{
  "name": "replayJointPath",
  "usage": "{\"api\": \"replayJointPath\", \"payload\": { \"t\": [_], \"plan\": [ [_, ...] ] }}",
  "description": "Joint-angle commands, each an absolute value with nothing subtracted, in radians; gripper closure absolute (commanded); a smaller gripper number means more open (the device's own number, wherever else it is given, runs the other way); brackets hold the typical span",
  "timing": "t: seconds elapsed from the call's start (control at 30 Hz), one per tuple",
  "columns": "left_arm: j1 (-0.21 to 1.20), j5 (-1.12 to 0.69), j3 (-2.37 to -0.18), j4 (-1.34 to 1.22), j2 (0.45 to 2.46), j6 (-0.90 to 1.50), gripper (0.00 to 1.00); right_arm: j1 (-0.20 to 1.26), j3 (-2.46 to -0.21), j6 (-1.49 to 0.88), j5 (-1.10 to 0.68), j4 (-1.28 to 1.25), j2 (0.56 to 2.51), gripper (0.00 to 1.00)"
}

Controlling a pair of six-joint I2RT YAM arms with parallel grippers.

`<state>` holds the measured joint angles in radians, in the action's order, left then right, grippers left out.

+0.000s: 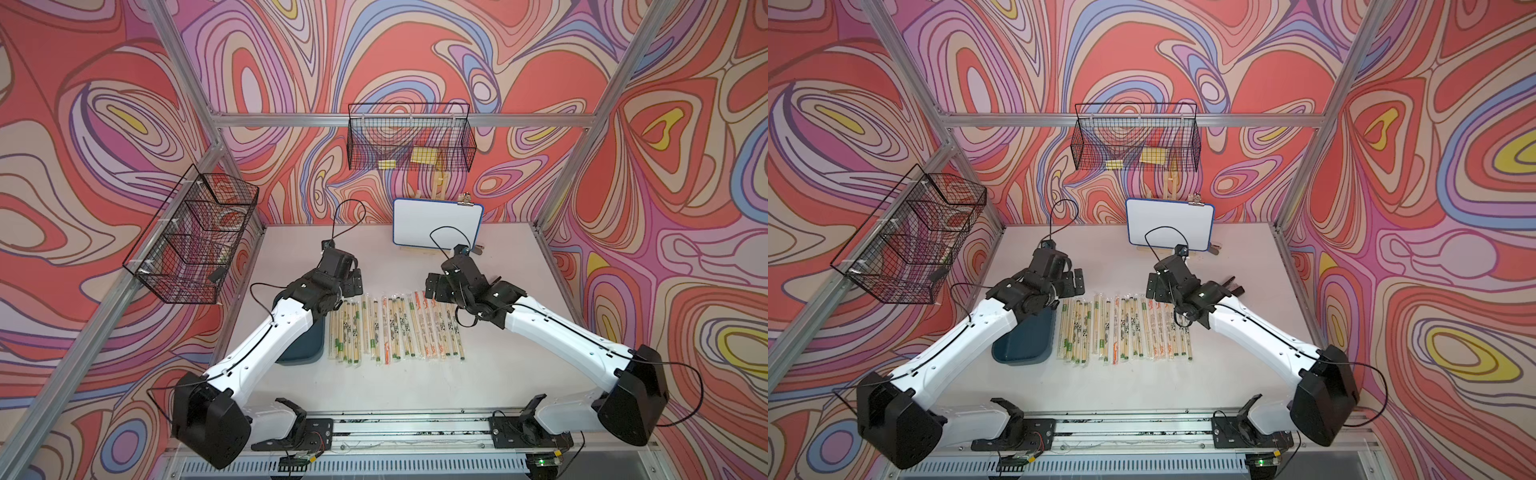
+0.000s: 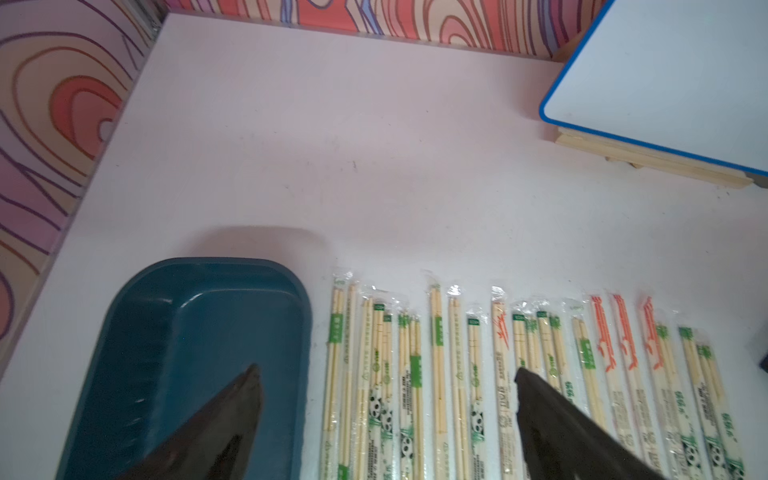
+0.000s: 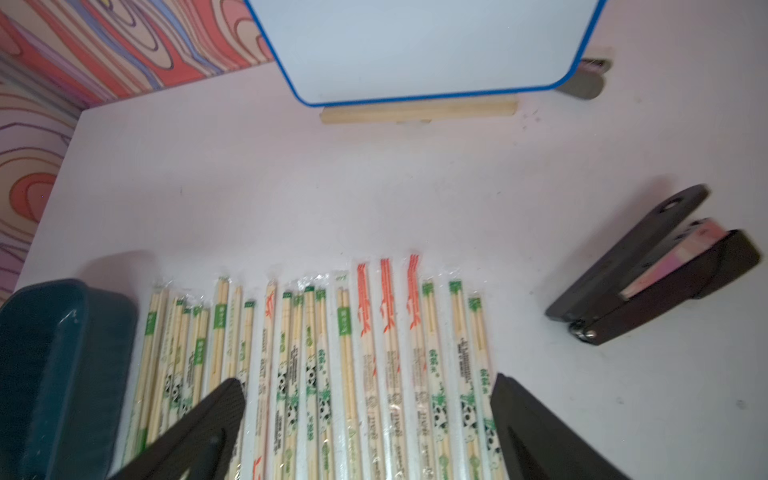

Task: Take the paired disposable chopsticks out of the storage box
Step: Reset both arms

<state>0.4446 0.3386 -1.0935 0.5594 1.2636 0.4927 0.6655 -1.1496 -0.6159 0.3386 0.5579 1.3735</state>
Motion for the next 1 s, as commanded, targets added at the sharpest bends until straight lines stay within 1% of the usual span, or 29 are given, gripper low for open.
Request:
{"api": "replayJointPath", "payload": {
  "t": [0.0, 0.07, 0.13, 0.2, 0.27, 0.33, 0.43, 0.5, 0.57, 0.67, 0.73, 0.87, 0.97],
  "plan": [
    [0.397, 0.425, -0.979, 0.424, 1.154, 0.399, 0.0, 0.598, -1.135, -0.519, 0.501, 0.522, 1.295, 0.02],
    [0.377, 0.461, -0.891, 0.306, 1.09, 0.367, 0.0, 0.554, -1.099, -0.495, 0.554, 0.455, 1.255, 0.02],
    [0.371, 0.495, -0.794, 0.16, 1.029, 0.296, 0.0, 0.501, -1.071, -0.48, 0.571, 0.401, 1.238, 0.02],
    [0.368, 0.533, -0.706, 0.027, 0.987, 0.223, 0.0, 0.442, -1.057, -0.456, 0.579, 0.367, 1.25, 0.02],
    [0.344, 0.555, -0.635, -0.07, 0.96, 0.173, 0.0, 0.41, -1.04, -0.376, 0.595, 0.304, 1.276, 0.02],
    [0.303, 0.545, -0.614, -0.085, 0.953, 0.174, 0.0, 0.4, -1.01, -0.278, 0.648, 0.217, 1.305, 0.02],
    [0.21, 0.51, -0.583, -0.118, 0.956, 0.215, 0.0, 0.337, -0.986, -0.236, 0.613, 0.153, 1.353, 0.02],
    [0.155, 0.47, -0.563, -0.148, 0.968, 0.214, 0.0, 0.297, -0.944, -0.209, 0.602, 0.079, 1.372, 0.02],
    [0.101, 0.389, -0.542, -0.185, 0.988, 0.202, 0.0, 0.254, -0.883, -0.172, 0.578, -0.015, 1.382, 0.02],
    [0.057, 0.332, -0.482, -0.279, 1.039, 0.178, 0.0, 0.179, -0.804, -0.139, 0.531, -0.138, 1.407, 0.02],
    [0.043, 0.323, -0.453, -0.335, 1.091, 0.166, 0.0, 0.129, -0.759, -0.115, 0.509, -0.217, 1.444, 0.02],
    [0.031, 0.322, -0.361, -0.576, 1.209, 0.155, 0.0, 0.044, -0.689, -0.094, 0.451, -0.343, 1.533, 0.02],
    [0.029, 0.322, -0.312, -0.712, 1.282, 0.155, 0.0, 0.025, -0.626, -0.048, 0.41, -0.494, 1.583, 0.02]
  ]
}}
